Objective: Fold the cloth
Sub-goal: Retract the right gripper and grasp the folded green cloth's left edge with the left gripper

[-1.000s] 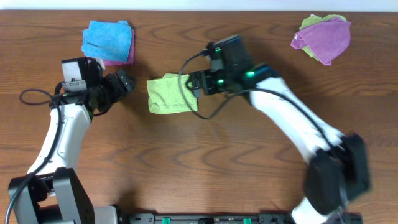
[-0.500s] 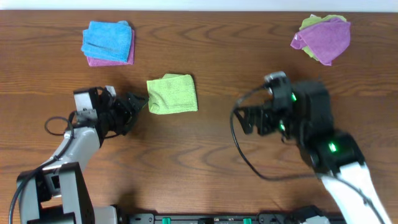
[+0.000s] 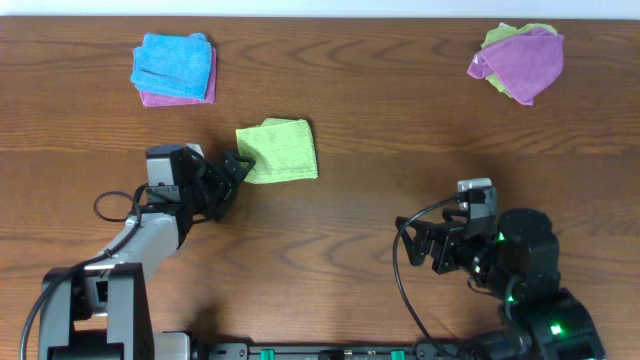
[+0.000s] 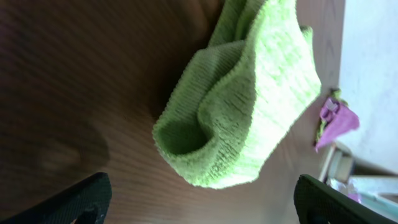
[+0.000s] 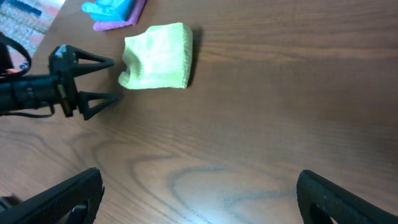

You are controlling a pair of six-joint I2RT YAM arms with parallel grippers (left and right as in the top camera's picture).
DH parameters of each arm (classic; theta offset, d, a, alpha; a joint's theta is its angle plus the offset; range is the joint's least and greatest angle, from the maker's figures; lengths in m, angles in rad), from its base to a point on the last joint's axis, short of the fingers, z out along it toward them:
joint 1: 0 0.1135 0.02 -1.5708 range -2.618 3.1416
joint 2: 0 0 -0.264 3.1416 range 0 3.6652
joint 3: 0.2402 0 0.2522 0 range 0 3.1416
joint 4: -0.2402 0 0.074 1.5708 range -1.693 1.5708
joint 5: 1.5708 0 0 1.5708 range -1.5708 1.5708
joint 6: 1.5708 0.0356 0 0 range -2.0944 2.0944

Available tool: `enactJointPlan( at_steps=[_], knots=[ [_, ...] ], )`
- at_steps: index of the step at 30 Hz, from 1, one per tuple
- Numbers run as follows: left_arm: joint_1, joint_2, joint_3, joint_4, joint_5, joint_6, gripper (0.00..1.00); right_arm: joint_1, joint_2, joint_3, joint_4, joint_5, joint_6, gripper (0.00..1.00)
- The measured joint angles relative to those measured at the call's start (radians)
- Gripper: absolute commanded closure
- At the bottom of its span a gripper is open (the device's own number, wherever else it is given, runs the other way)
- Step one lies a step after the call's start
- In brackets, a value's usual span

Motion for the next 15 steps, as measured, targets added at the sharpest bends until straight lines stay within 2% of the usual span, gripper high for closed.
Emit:
enactJointPlan(
  at_steps=[6,15],
  knots=[
    [-0.045,0.0,0.0,0.009,-0.089,-0.038,0.05,0.0,-0.003,0.0,-0.014,-0.005,0.036,0.01],
    [-0.09,0.086,0.0,0.177,-0.136,-0.119,0.05,0.0,-0.003,0.0,-0.014,-0.008,0.05,0.01]
  ],
)
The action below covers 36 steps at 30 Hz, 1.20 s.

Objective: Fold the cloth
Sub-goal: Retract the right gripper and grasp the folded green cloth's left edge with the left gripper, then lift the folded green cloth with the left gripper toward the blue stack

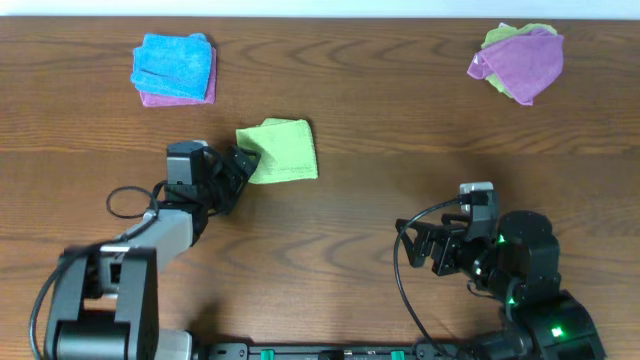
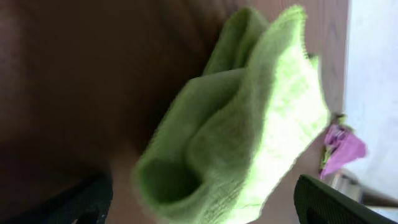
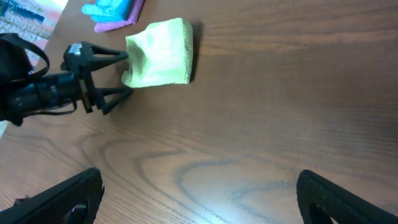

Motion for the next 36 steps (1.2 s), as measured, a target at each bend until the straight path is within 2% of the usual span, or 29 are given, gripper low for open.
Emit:
enactJointPlan(
  at_steps=[15,18,23,24,25,27,30,36],
  knots=[
    [-0.056,0.121,0.021,0.221,-0.003,-0.099,0.05,0.0,0.0,0.0,0.0,-0.002,0.0,0.01],
    [-0.072,0.16,0.032,0.282,-0.003,-0.119,0.02,0.0,0.0,0.0,0.0,-0.002,0.0,0.01],
    [-0.08,0.232,0.044,0.393,-0.003,-0.143,0.26,0.0,0.0,0.0,0.0,-0.002,0.0,0.01],
    [-0.08,0.249,0.044,0.415,-0.003,-0.141,0.73,0.0,0.0,0.0,0.0,-0.002,0.0,0.01],
    [-0.08,0.262,0.044,0.435,-0.003,-0.146,0.81,0.0,0.0,-0.001,0.0,-0.002,0.0,0.01],
    [-0.08,0.289,0.037,0.448,-0.012,-0.145,0.82,0.0,0.0,-0.001,0.0,-0.003,0.0,0.01],
    [-0.08,0.312,0.026,0.468,-0.026,-0.137,0.94,0.0,0.0,-0.001,0.0,-0.002,0.0,0.01],
    [-0.081,0.319,0.022,0.485,-0.03,-0.137,0.94,0.0,0.0,-0.001,0.0,-0.002,0.0,0.01]
  ],
)
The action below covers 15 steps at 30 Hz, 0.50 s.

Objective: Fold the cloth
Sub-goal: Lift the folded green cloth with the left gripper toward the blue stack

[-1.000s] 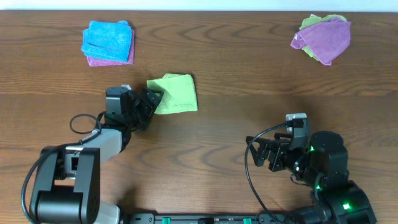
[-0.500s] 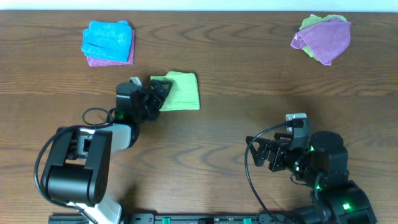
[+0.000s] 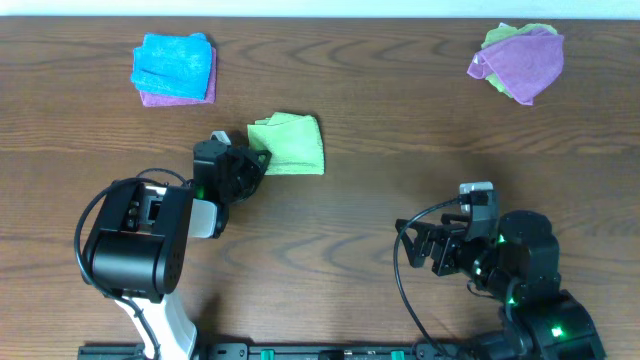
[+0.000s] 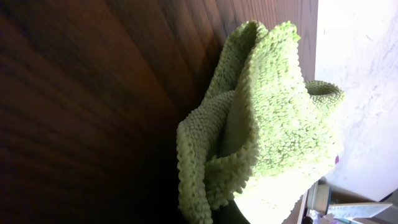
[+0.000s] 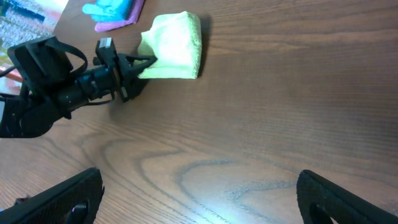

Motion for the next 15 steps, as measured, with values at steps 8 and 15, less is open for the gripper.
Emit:
enactJointPlan(
  at_steps=[8,15],
  knots=[
    [0.013,0.029,0.185,-0.146,0.071,-0.018,0.94,0.0,0.0,0.0,0.0,0.0,0.0,0.01],
    [0.099,0.03,0.57,-0.618,0.18,0.037,0.94,0.0,0.0,-0.001,0.0,0.0,0.0,0.01]
  ],
)
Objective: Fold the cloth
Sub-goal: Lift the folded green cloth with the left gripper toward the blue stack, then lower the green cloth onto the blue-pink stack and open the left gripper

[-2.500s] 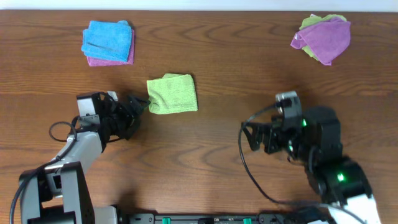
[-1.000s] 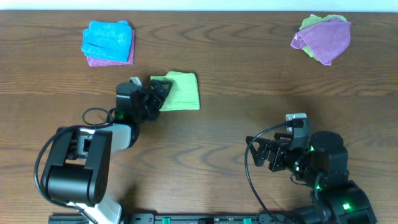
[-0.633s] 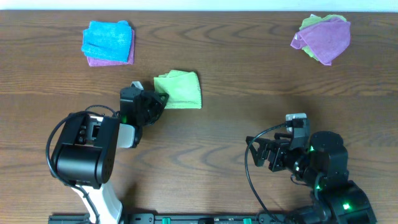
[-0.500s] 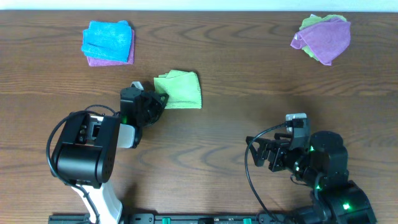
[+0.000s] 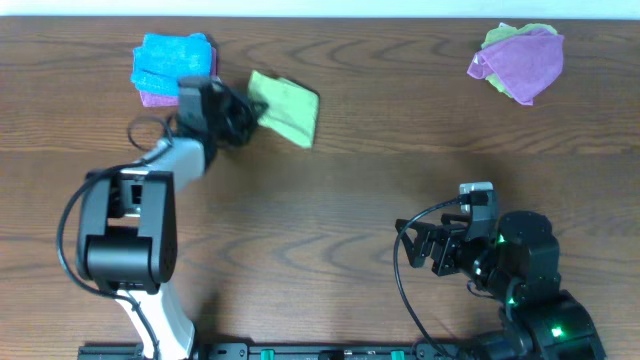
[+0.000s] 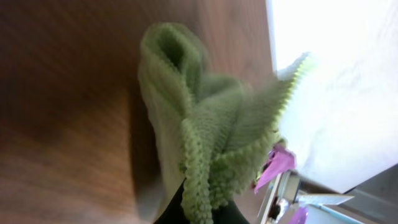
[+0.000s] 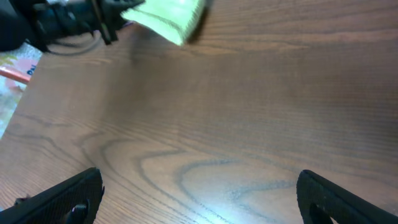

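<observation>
The folded green cloth (image 5: 287, 110) hangs tilted just above the wood at the far left, next to the blue stack. My left gripper (image 5: 250, 112) is shut on its left edge. In the left wrist view the cloth's bunched layers (image 6: 205, 118) rise out of the shut left gripper (image 6: 198, 210). My right gripper (image 5: 414, 246) stands open near the front right, far from the cloth. Its dark fingertips (image 7: 74, 199) sit at the lower corners over bare wood. The right wrist view also catches the cloth (image 7: 168, 17) at the top edge.
A blue cloth on a purple one (image 5: 172, 68) is stacked at the far left, right beside my left gripper. A crumpled purple and green pile (image 5: 518, 58) lies at the far right. The brown wooden table (image 5: 400, 170) runs between them.
My left gripper, still shut on the green cloth, has moved from the table's middle left to the far side beside the blue stack. The cloth now hangs tilted. The right arm is unchanged.
My left gripper first stood open just left of the folded green cloth. It was then closer, with its fingers round the cloth's edge, then shut on that edge. Now it holds the cloth farther back, by the blue stack. The right arm stayed still.
</observation>
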You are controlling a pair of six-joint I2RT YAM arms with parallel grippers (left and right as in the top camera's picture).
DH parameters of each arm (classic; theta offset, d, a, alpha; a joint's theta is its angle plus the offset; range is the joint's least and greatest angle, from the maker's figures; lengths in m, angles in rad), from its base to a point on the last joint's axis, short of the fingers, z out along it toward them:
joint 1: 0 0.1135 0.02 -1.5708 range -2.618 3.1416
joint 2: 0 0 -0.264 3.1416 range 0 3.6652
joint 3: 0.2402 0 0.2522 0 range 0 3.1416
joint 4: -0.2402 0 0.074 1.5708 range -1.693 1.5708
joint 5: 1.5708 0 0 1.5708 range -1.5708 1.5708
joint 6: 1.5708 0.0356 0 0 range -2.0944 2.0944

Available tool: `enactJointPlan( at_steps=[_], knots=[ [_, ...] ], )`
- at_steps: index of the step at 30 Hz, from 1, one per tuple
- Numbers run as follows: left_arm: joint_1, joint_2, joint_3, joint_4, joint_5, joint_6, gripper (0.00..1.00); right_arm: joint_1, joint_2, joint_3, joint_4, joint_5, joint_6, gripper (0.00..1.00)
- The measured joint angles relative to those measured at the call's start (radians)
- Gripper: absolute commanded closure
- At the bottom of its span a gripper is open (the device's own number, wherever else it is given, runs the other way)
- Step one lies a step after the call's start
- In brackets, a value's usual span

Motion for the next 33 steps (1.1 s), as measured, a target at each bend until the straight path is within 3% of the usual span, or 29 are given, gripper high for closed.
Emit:
enactJointPlan(
  at_steps=[5,11,21,33],
  knots=[
    [0.062,0.0,0.252,-0.272,0.005,0.089,0.94,0.0,0.0,0.0,0.0,0.0,0.0,0.01],
    [0.126,0.0,0.432,-0.352,-0.039,0.16,0.94,0.0,0.0,0.0,0.0,0.0,0.0,0.01],
    [0.173,0.023,0.478,-0.244,-0.154,0.188,0.94,0.0,0.0,0.0,0.0,0.0,0.0,0.01],
    [0.177,0.179,0.494,-0.117,-0.191,0.188,0.94,0.0,0.0,0.0,0.0,0.0,0.0,0.01]
  ],
)
